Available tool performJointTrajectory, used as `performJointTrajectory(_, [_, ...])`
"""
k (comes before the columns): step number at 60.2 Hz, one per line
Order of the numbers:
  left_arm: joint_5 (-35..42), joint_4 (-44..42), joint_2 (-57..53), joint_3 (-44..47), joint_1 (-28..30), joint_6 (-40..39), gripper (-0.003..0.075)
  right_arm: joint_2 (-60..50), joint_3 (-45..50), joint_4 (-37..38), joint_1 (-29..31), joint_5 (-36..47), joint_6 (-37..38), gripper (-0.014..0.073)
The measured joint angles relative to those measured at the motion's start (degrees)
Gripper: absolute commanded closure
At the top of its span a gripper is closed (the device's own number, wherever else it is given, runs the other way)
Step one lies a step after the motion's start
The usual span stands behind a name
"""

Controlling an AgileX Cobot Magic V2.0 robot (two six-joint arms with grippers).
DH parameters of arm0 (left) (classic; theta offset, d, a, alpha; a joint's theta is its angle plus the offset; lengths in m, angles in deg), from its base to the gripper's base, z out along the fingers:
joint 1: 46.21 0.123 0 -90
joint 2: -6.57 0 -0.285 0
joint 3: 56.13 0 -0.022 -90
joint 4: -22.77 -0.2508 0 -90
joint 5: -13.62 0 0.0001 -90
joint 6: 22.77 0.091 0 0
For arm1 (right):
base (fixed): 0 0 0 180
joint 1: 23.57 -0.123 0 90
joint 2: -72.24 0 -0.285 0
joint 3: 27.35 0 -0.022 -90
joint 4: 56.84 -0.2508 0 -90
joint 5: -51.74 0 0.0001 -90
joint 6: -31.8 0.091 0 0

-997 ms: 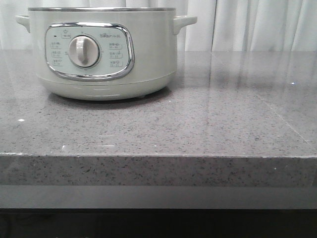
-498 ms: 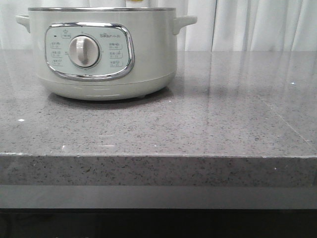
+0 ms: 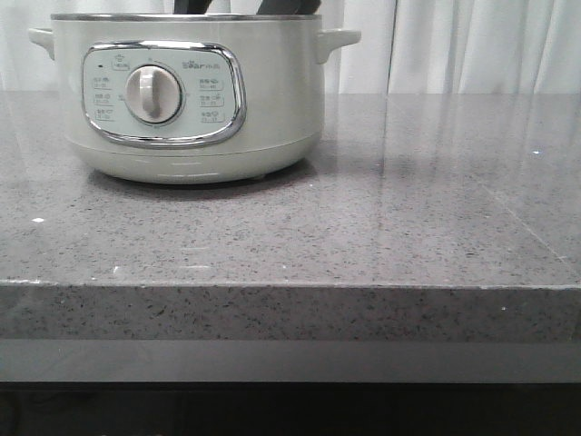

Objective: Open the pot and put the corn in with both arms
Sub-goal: 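Carry the corn over the open pot and release it inside, then lower the glass lid back onto the pot with the left gripper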

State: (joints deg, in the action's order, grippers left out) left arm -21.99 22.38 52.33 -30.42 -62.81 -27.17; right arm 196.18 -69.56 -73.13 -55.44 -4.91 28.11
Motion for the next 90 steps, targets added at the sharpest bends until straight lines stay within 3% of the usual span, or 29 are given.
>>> performJointTrajectory(13, [0.0,0.0,0.0,0.0,0.0,0.0,0.0491,-1.5,0.0,0.6,0.0,0.0,-0.3,-0.0040])
performJointTrajectory(26, [0.0,0.0,0.0,0.0,0.0,0.0,0.0491,-11.3,4.6,3.5,0.0,0.9,-1.2,-0.0040])
performJointTrajectory(59, [0.0,0.0,0.0,0.0,0.0,-0.1,0.0491,-49.2,52.6,5.2,0.0,26.3,-1.4,-0.0040])
performJointTrajectory(77, [0.0,0.0,0.0,0.0,0.0,-0.1,0.0491,-64.8,68.0,5.2,0.0,29.4,-1.6,-0.0040])
performJointTrajectory(90, [0.0,0.0,0.0,0.0,0.0,-0.1,0.0491,-70.2,71.5,5.2,0.0,29.8,-1.6,-0.0040])
